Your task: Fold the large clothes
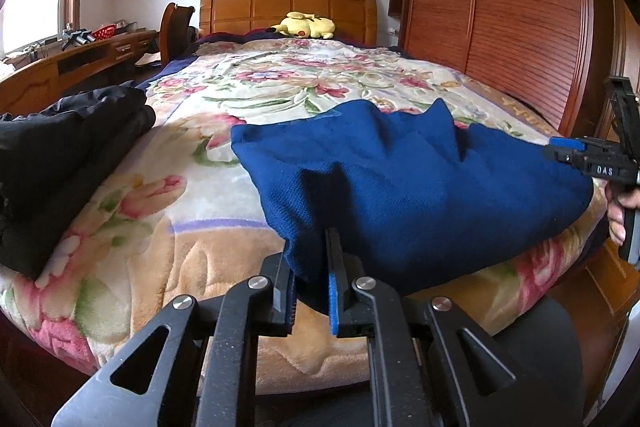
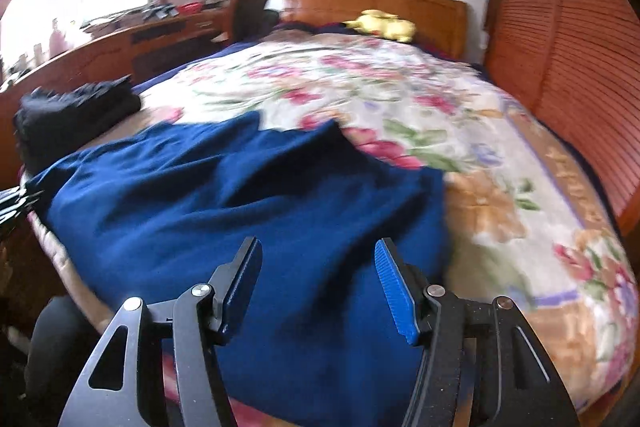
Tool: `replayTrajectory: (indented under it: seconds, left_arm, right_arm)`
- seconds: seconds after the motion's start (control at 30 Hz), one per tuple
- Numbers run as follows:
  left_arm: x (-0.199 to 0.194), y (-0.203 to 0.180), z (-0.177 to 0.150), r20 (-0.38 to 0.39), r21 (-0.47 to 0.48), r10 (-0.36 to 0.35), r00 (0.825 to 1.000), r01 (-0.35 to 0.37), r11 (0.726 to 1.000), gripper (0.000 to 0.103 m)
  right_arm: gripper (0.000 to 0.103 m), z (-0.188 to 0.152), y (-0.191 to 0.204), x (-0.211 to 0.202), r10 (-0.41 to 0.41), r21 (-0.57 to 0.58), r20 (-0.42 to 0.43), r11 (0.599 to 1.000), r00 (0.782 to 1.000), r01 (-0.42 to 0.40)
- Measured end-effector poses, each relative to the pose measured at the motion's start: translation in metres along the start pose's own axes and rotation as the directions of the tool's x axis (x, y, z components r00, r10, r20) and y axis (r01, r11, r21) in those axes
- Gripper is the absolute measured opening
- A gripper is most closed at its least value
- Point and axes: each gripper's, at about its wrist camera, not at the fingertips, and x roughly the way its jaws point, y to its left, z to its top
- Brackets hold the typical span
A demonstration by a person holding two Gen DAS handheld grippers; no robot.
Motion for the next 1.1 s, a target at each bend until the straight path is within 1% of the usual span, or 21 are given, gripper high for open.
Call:
replayTrajectory:
  seconds: [0.1,0.2,0.23,0.3,0.33,0.37,0.4,0.5,0.57,0.6,0.63,0.7,0.77,0.83,0.9,0.97,1.03,1.07,1.1]
  left_arm:
    - [0.000,0.000,-0.001,-0.004,0.002,0.001,1.000,-0.001,1.000,0.012]
    - [0.000,0.000,-0.002,-0.007,0.007,0.003,1.000,-0.003,1.000,0.012]
    - [0.000,0.000,-0.002,-0.008,0.008,0.004,1.000,-0.004,1.000,0.012]
    - [0.000,0.000,-0.002,-0.007,0.008,0.005,1.000,-0.005,1.000,0.012]
    - [0.000,0.000,-0.002,-0.009,0.007,0.001,1.000,-0.001,1.000,0.012]
    - [0.000,0.000,-0.002,-0.011,0.007,-0.003,1.000,0.003,1.000,0.014]
    - [0.000,-0.001,-0.002,-0.013,0.009,-0.004,1.000,0.004,1.000,0.015]
    - [0.001,0.001,-0.003,-0.016,0.011,0.003,1.000,-0.002,1.000,0.015]
    - [0.002,0.003,-0.004,-0.017,0.006,-0.003,1.000,0.003,1.000,0.015]
    - [0.001,0.004,-0.004,-0.018,0.003,-0.005,1.000,0.005,1.000,0.016]
    - [0.001,0.005,-0.005,-0.018,0.001,-0.009,1.000,0.009,1.000,0.017]
    - [0.001,0.006,-0.005,-0.017,0.000,-0.019,1.000,0.019,1.000,0.017]
    - [0.002,0.003,-0.005,-0.018,0.012,-0.014,1.000,0.015,1.000,0.017]
    - [0.003,0.001,-0.002,-0.020,0.024,-0.026,0.999,0.026,0.999,0.009]
    - [0.002,-0.001,0.004,-0.006,0.026,-0.037,0.999,0.037,0.999,0.008]
    - [-0.003,-0.002,0.014,0.016,0.022,-0.058,0.998,0.058,0.998,0.007]
    - [-0.008,-0.007,0.025,0.043,0.021,-0.079,0.996,0.078,0.997,0.007]
    - [-0.010,-0.010,0.031,0.053,0.022,-0.087,0.995,0.086,0.996,0.007]
    - [-0.011,-0.013,0.036,0.063,0.028,-0.091,0.994,0.089,0.996,0.007]
  right_arm:
    - [0.061,-0.003,0.026,0.008,0.066,-0.018,0.008,0.998,0.998,-0.066]
    - [0.061,-0.002,0.047,0.012,0.111,-0.026,0.037,0.994,0.993,-0.110]
    - [0.061,-0.004,0.050,0.015,0.125,-0.028,0.035,0.992,0.992,-0.124]
    - [0.061,-0.008,0.062,0.028,0.134,-0.050,-0.007,0.990,0.991,-0.134]
    - [0.061,-0.012,0.067,0.039,0.128,-0.070,-0.041,0.989,0.991,-0.131]
    - [0.061,-0.014,0.068,0.051,0.118,-0.090,-0.074,0.988,0.990,-0.125]
    - [0.061,-0.017,0.071,0.057,0.111,-0.106,-0.093,0.987,0.989,-0.121]
    - [0.061,-0.011,0.067,0.053,0.117,-0.077,-0.070,0.990,0.991,-0.122]
    - [0.061,-0.011,0.069,0.044,0.118,-0.065,-0.032,0.991,0.992,-0.120]
    - [0.061,-0.012,0.071,0.046,0.112,-0.071,-0.029,0.991,0.993,-0.114]
    - [0.061,-0.014,0.074,0.050,0.109,-0.078,-0.045,0.991,0.993,-0.112]
    - [0.061,-0.028,0.080,0.059,0.113,-0.092,-0.073,0.988,0.991,-0.120]
    - [0.061,-0.030,0.079,0.058,0.118,-0.086,-0.056,0.989,0.991,-0.122]
    - [0.061,-0.026,0.076,0.053,0.113,-0.072,-0.037,0.991,0.993,-0.115]
    - [0.061,-0.029,0.073,0.043,0.085,-0.071,-0.004,0.994,0.996,-0.085]
    - [0.061,-0.031,0.068,0.045,0.078,-0.059,-0.013,0.995,0.997,-0.079]
    - [0.061,-0.039,0.062,0.056,0.126,-0.025,-0.063,0.992,0.990,-0.128]
    - [0.061,-0.043,0.060,0.059,0.144,-0.012,-0.066,0.989,0.987,-0.145]
    - [0.061,-0.045,0.061,0.056,0.149,-0.011,-0.049,0.989,0.988,-0.149]
